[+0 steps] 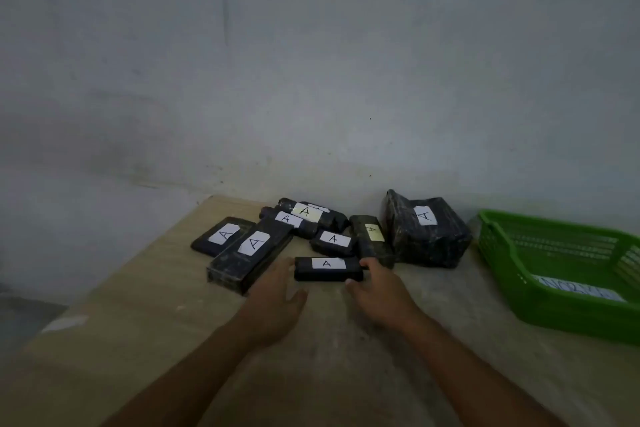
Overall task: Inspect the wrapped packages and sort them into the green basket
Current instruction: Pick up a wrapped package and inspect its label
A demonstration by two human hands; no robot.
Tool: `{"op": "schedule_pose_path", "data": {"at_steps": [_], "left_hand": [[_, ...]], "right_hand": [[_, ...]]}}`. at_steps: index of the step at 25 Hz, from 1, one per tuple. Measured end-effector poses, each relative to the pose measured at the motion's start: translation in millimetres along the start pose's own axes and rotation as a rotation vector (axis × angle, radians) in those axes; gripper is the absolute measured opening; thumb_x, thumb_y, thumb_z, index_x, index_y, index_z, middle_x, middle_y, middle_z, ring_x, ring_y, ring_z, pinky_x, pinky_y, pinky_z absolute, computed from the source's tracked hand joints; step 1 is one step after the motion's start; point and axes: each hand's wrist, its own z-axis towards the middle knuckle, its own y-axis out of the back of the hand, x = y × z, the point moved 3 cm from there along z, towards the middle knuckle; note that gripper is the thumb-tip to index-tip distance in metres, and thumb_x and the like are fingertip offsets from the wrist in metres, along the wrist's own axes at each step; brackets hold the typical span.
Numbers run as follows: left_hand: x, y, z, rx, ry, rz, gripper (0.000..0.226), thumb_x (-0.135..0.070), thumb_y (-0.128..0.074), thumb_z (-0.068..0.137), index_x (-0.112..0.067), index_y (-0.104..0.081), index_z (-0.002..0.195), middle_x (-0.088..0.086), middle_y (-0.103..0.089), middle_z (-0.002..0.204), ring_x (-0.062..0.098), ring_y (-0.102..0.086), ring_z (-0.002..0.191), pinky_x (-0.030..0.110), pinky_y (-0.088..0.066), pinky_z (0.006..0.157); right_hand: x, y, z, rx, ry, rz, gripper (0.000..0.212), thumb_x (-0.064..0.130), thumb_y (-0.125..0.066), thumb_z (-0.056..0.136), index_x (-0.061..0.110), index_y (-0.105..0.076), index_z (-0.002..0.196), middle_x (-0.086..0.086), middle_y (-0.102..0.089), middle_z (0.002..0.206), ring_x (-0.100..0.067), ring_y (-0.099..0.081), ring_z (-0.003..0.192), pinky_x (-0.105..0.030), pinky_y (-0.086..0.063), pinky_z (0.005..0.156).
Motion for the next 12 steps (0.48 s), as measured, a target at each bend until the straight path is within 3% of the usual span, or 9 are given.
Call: {"op": "schedule_pose_path", "data": {"at_steps": [3,6,10,12], "left_hand": [[6.7,-19.0,15.8,-0.025,0.053,0.008,0.068,-0.042,-0.057,0.087,-0.022,-0.028,0.146,0.002,-0.044,0.146,0.020,-0.039,0.135,0.043,-0.036,0.111],[2.9,-28.4,20.9,-0.094,0.121,-0.061,0.062,-0.042,-0.057,0.087,-0.024,-0.034,0.142,0.002,-0.049,0.140,0.020,-0.042,0.132,0.047,-0.035,0.110],[-13.7,-23.7,3.0,-0.255,0.058,-0.396,0.033,-0.029,-0.060,0.090,-0.022,-0.051,0.121,-0.002,-0.056,0.119,0.009,-0.057,0.106,0.019,-0.050,0.083],[-23.2,-25.3,-12.1,-0.253,0.094,-0.542,0.025,-0.027,-0.060,0.090,-0.023,-0.051,0.114,-0.007,-0.057,0.111,0.009,-0.058,0.103,0.022,-0.053,0.081]], "right_hand": [[-6.3,-16.5,9.5,-0.037,-0.089,0.075,0.062,0.048,-0.053,0.092,0.025,-0.034,0.147,-0.008,-0.045,0.148,-0.025,-0.043,0.135,-0.040,-0.037,0.112],[-3.8,-17.2,9.7,-0.109,-0.128,0.211,0.054,0.045,-0.054,0.094,0.020,-0.043,0.141,-0.007,-0.053,0.140,-0.022,-0.051,0.126,-0.034,-0.041,0.104],[-13.5,2.1,-6.9,-0.198,-0.138,0.497,0.042,0.041,-0.060,0.091,0.022,-0.052,0.126,-0.002,-0.062,0.120,-0.016,-0.060,0.106,-0.031,-0.051,0.089],[-26.5,10.6,-25.8,-0.145,-0.155,0.659,0.023,0.024,-0.064,0.090,0.024,-0.056,0.112,0.001,-0.064,0.107,-0.013,-0.064,0.093,-0.027,-0.054,0.074]]}}
